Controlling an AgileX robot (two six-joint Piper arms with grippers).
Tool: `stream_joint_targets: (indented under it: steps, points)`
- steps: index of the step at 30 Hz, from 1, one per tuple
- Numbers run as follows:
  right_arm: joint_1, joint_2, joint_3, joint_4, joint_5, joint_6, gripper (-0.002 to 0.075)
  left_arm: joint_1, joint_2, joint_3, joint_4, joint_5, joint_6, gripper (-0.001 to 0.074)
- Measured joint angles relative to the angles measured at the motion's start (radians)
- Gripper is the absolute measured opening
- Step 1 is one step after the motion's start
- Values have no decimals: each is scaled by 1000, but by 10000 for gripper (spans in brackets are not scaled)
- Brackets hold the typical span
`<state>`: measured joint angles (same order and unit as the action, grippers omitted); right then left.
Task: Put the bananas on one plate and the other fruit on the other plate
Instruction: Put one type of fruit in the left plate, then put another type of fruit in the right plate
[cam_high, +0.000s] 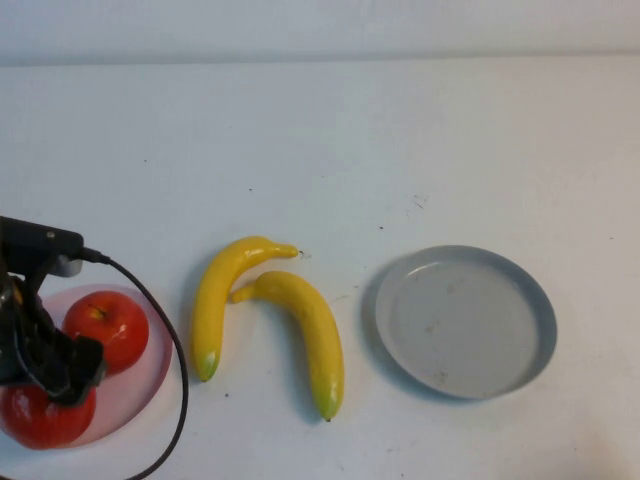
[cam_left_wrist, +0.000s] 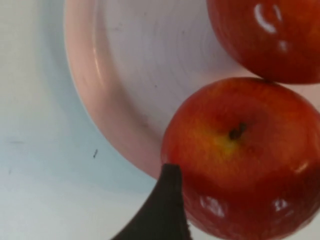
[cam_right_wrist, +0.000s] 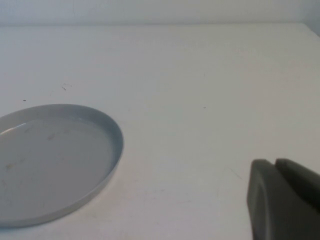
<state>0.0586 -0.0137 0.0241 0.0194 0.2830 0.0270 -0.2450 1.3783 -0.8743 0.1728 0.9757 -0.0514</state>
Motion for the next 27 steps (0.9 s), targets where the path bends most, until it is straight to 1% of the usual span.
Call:
stream_joint_targets:
  steps: [8,11,13,14,16,18,19,21,22,24,27]
  points:
    - [0,0,0,0,0,0,-17,0,-142,0,-6,3,-9,667]
    - [0,0,0,0,0,0,-17,0,-241,0,-22,10,-9,657]
    - [0,0,0,0,0,0,-17,0,-317,0,-27,12,-21,599]
    - [0,0,0,0,0,0,-17,0,-357,0,-27,15,-36,545]
    - [0,0,0,0,0,0,-17,0,-427,0,-29,22,-55,401]
    - [0,0,0,0,0,0,-17,0,-502,0,-29,29,-58,199]
    - [0,0,0,0,0,0,-17,0,-531,3,-29,31,-58,130]
    - [0,0,0,0,0,0,-17,0,-606,14,-29,31,-58,55]
    - [0,0,0,0,0,0,-17,0,-647,22,-29,29,-54,38]
    - [0,0,0,0,0,0,-17,0,-739,53,-27,11,-52,14]
    - [0,0,0,0,0,0,-17,0,-893,130,-27,-48,-51,3]
